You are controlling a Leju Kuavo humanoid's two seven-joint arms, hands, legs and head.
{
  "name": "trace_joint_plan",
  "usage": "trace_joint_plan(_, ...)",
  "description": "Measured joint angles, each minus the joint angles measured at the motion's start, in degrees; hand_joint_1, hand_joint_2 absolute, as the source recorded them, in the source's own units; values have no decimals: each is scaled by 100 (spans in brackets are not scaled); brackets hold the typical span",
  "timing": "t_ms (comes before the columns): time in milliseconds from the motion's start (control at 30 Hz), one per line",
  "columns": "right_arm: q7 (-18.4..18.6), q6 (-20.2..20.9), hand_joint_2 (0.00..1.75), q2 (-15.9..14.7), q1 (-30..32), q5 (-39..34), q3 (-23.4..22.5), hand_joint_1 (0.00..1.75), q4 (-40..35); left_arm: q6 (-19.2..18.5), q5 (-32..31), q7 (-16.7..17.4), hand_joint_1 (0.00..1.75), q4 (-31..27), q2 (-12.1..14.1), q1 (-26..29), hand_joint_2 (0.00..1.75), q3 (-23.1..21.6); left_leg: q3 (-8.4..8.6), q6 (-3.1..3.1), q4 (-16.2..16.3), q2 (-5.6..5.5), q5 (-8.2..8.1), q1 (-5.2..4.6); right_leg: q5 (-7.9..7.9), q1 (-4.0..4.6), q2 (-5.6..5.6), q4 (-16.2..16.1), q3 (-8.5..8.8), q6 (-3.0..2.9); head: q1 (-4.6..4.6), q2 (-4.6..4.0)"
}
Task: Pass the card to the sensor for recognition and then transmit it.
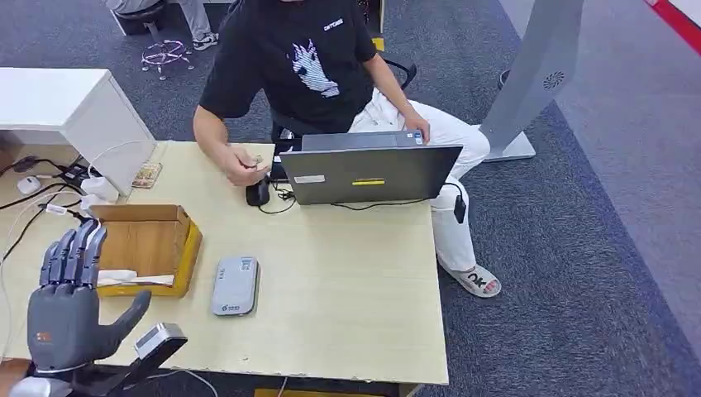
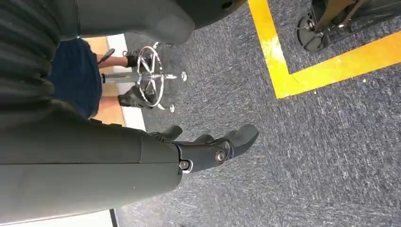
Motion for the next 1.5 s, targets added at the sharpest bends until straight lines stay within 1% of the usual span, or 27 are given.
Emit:
trace_joint_plan(67, 2, -2, 175, 11, -1, 2, -20, 0, -2, -55, -96, 114, 0, -2, -2, 7, 175, 22, 0, 0, 0, -1, 0, 0, 0, 0, -1, 0, 0, 0, 0, 0)
trace_joint_plan(133, 2, -2, 175, 15, -1, 18, -59, 0, -2, -307, -333, 355, 0, 0, 2, 2, 175, 39, 0, 0, 0, 0, 0, 0, 0, 0, 0, 0, 0, 0, 0, 0)
trace_joint_plan(233, 22, 0, 175, 22, -1, 42, -100, 0, -2, -788, -852, 821, 0, 104, 52, -62, 175, 96, 0, 0, 0, 0, 0, 0, 0, 0, 0, 0, -1, 0, 0, 0)
trace_joint_plan(300, 39, 0, 175, 24, -1, 52, -116, 0, -2, -883, -931, 911, 0, 214, 98, -126, 175, 140, 1, 0, 0, 0, 0, 0, 1, 0, 0, 0, 0, 0, 0, 0)
trace_joint_plan(467, 42, 0, 175, 24, -1, 66, -122, 0, -2, -920, -962, 911, 0, 376, 144, -201, 175, 177, 1, 0, 0, 0, 0, 0, 1, 0, 0, 0, 0, 0, 0, 0)
trace_joint_plan(533, 42, 0, 175, 24, -1, 70, -125, 0, -2, -1003, -964, 949, 0, 404, 151, -214, 175, 179, 0, 0, 0, 0, 0, 0, 0, 0, 0, 0, 0, 0, 2, 0)
trace_joint_plan(633, 63, 4, 175, 24, -1, 109, -131, 0, -2, -1246, -1032, 1178, 0, 505, 208, -280, 175, 206, -1, 0, 0, 0, 0, 0, 0, 0, 0, -1, -2, 0, 0, 0)
trace_joint_plan(733, 122, 19, 175, 24, -3, 177, -138, 0, -4, -1510, -1064, 1403, 0, 747, 258, -461, 175, 343, 0, 0, 0, -1, 0, 0, 1, 0, -2, 0, 0, 0, 0, 0)
trace_joint_plan(900, 159, 37, 175, 24, -2, 288, -149, 0, -7, -1558, -1322, 1631, 0, 1228, 286, -721, 175, 651, 1, -3, 0, 0, 4, 4, 4, 0, -1, 1, -1, -5, 0, 0)
trace_joint_plan(967, 175, 35, 175, 24, -4, 326, -153, 0, -7, -1572, -1386, 1633, 0, 1373, 284, -812, 175, 732, 0, -2, 0, -1, 6, 3, 4, 1, -1, 1, 0, -5, 2, 0)
trace_joint_plan(1167, 195, 33, 175, 24, -4, 341, -157, 0, -7, -1652, -1421, 1633, 0, 1635, 284, -993, 175, 785, -1, -2, 0, -1, 5, 2, 4, 1, 0, 0, 0, -5, 2, 0)
trace_joint_plan(1267, 201, 39, 175, 24, -5, 367, -166, 0, -9, -1828, -1215, 1600, 0, 1769, 278, -1077, 175, 789, -1, -2, 0, -1, 5, 2, 4, 1, -1, -1, -1, -5, 0, 0)
trace_joint_plan(1367, 205, 85, 175, 24, -7, 435, -173, 0, -9, -1976, -979, 1556, 0, 2054, 280, -1270, 175, 793, -1, -2, 0, -1, 5, 2, 4, 0, -1, 0, -1, -5, 0, 0)
trace_joint_plan(1500, 212, 105, 175, 22, -6, 520, -184, 0, -11, -2168, -557, 1276, 0, 2446, 289, -1493, 175, 800, 0, -3, 0, 0, 7, 3, 6, 1, 0, 0, -1, -7, 0, 0)
